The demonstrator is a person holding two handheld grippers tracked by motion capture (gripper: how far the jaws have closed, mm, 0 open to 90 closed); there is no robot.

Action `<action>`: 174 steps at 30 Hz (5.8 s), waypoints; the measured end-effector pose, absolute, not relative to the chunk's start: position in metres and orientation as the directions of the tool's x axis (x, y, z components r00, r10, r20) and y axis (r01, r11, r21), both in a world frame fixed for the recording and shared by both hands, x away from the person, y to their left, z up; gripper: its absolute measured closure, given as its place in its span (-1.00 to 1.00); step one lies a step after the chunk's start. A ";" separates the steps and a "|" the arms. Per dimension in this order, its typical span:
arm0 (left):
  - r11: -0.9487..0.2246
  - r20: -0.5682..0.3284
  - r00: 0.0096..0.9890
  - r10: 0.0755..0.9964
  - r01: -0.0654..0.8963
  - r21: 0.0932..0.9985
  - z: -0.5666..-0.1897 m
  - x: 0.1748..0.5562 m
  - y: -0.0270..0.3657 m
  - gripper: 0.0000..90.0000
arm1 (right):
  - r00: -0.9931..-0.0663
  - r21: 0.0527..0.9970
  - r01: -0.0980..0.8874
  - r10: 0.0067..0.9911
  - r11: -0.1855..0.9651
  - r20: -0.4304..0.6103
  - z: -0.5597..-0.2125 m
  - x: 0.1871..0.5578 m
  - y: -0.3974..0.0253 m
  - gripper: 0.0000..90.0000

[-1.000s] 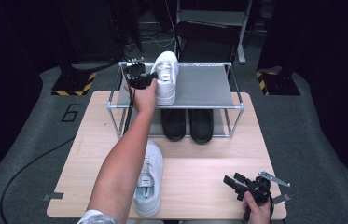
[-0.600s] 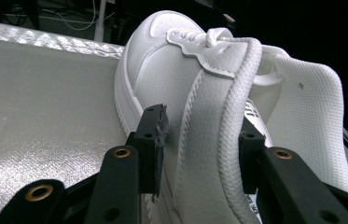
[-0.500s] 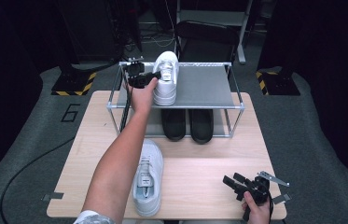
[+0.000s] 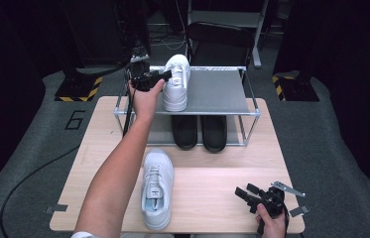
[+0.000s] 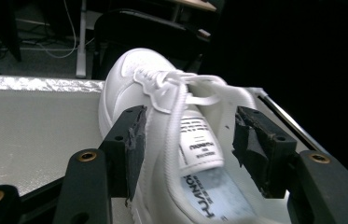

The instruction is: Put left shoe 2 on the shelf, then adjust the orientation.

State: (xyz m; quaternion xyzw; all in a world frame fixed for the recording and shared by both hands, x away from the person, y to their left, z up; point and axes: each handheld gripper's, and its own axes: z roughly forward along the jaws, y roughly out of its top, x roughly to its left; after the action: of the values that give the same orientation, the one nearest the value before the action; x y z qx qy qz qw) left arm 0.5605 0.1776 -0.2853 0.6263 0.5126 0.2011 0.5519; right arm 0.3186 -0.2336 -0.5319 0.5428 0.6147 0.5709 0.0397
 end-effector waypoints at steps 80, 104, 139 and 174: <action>0.108 -0.290 0.435 0.852 0.397 0.912 -0.488 0.357 0.325 -0.05 | -0.598 0.838 0.546 0.692 -0.018 0.405 -0.491 0.319 -0.137 -0.10; 0.096 -0.284 0.389 0.877 0.436 0.895 -0.506 0.353 0.335 -0.05 | -0.702 0.822 0.567 0.555 0.056 0.446 -0.490 0.332 -0.042 -0.31; 0.133 -0.310 0.360 0.880 0.439 0.888 -0.512 0.356 0.347 -0.05 | -0.665 0.793 0.602 0.608 0.092 0.435 -0.488 0.370 -0.067 0.30; 0.161 -0.334 0.330 0.883 0.455 0.876 -0.513 0.356 0.354 -0.05 | -0.639 0.702 0.692 0.599 0.172 0.483 -0.493 0.377 -0.063 0.41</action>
State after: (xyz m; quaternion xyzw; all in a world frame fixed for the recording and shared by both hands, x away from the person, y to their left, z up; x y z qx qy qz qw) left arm 0.3557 0.3540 -0.5135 0.6159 0.5431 0.2000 0.5346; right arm 0.3772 -0.0633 -0.4931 0.4223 0.7640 0.4856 -0.0478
